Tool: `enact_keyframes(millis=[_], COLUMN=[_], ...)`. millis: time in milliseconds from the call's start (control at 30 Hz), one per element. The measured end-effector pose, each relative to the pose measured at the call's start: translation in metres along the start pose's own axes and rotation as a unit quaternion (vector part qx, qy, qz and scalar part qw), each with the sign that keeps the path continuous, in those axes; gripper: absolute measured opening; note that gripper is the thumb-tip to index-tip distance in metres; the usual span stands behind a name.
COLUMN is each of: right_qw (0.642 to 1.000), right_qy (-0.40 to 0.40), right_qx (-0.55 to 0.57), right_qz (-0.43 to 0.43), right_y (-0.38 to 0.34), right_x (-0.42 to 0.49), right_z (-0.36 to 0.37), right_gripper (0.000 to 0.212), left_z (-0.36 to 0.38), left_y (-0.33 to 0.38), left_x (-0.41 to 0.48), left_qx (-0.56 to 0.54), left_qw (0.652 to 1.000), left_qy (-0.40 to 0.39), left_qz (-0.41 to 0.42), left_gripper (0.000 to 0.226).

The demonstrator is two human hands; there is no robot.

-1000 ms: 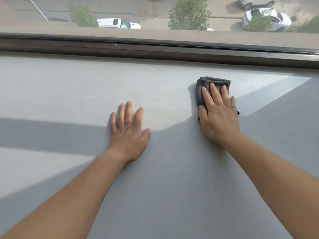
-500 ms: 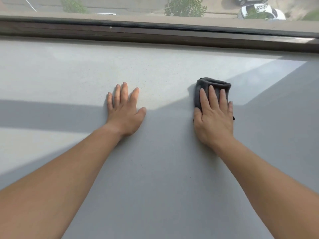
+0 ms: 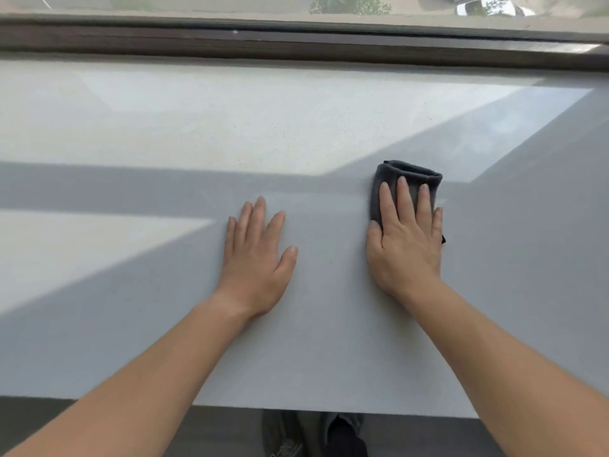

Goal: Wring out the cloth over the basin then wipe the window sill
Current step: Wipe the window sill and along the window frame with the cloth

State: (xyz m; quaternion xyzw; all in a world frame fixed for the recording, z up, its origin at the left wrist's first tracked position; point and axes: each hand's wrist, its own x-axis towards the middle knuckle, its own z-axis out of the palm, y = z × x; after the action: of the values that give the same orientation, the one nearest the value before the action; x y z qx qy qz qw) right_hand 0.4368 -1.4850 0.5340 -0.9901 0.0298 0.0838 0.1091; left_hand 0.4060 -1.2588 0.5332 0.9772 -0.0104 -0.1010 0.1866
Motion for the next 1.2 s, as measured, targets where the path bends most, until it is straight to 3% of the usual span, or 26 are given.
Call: enact_keyframes(millis=[133,200,267,367,433,600,700,767,900,967,1067,1133,1200], right_qw=[0.983,0.975,0.982,0.999,1.000,0.991,0.981,0.986,0.999,0.999,0.992,0.985,0.987], right_qy=[-0.007,-0.018,-0.011,-0.009,0.013,0.002,-0.002,0.007,0.028,0.036,0.005,-0.011,-0.005], right_qx=[-0.027,-0.044,-0.061,-0.018,-0.002,-0.015,-0.031,-0.039,-0.022,-0.032,-0.022,-0.025,-0.036], right_qz=[-0.180,-0.217,-0.179,-0.025,0.020,-0.136,-0.194,-0.160,0.004,-0.020,-0.127,-0.171,-0.160], right_y=[-0.022,-0.007,0.012,0.026,0.011,-0.039,-0.022,0.003,0.026,0.005,-0.019,-0.008,0.018], right_x=[-0.092,-0.100,-0.086,-0.064,-0.074,-0.167,-0.180,-0.166,-0.147,-0.166,-0.204,-0.208,-0.195], right_z=[0.023,0.026,0.020,0.009,0.013,0.039,0.039,0.035,0.028,0.034,0.042,0.038,0.032], right_gripper=[0.062,0.060,0.061,0.064,0.064,0.063,0.061,0.061,0.064,0.064,0.063,0.062,0.062], left_z=[0.001,-0.003,-0.004,-0.004,-0.003,-0.001,-0.001,-0.002,0.000,-0.001,-0.004,-0.008,-0.011], left_y=[-0.003,-0.003,-0.003,-0.003,-0.002,0.002,0.001,0.001,0.000,0.001,0.001,0.000,0.001], left_x=[0.000,0.000,-0.001,-0.002,-0.003,-0.004,-0.005,-0.005,-0.005,-0.005,-0.005,-0.005,-0.005], left_qx=[0.034,0.011,0.013,0.040,0.060,0.082,0.078,0.081,0.090,0.091,0.083,0.069,0.059], left_qw=[0.999,0.999,0.999,0.998,0.997,0.996,0.996,0.996,0.995,0.995,0.995,0.995,0.995], left_qy=[-0.018,-0.034,-0.048,-0.055,-0.051,-0.038,-0.039,-0.043,-0.048,-0.049,-0.060,-0.073,-0.080], left_qz=[0.001,-0.001,0.001,0.003,0.003,0.000,0.003,0.005,0.003,0.003,0.004,0.002,-0.006], left_gripper=[0.076,0.074,0.075,0.077,0.074,0.070,0.070,0.070,0.072,0.073,0.072,0.071,0.070])
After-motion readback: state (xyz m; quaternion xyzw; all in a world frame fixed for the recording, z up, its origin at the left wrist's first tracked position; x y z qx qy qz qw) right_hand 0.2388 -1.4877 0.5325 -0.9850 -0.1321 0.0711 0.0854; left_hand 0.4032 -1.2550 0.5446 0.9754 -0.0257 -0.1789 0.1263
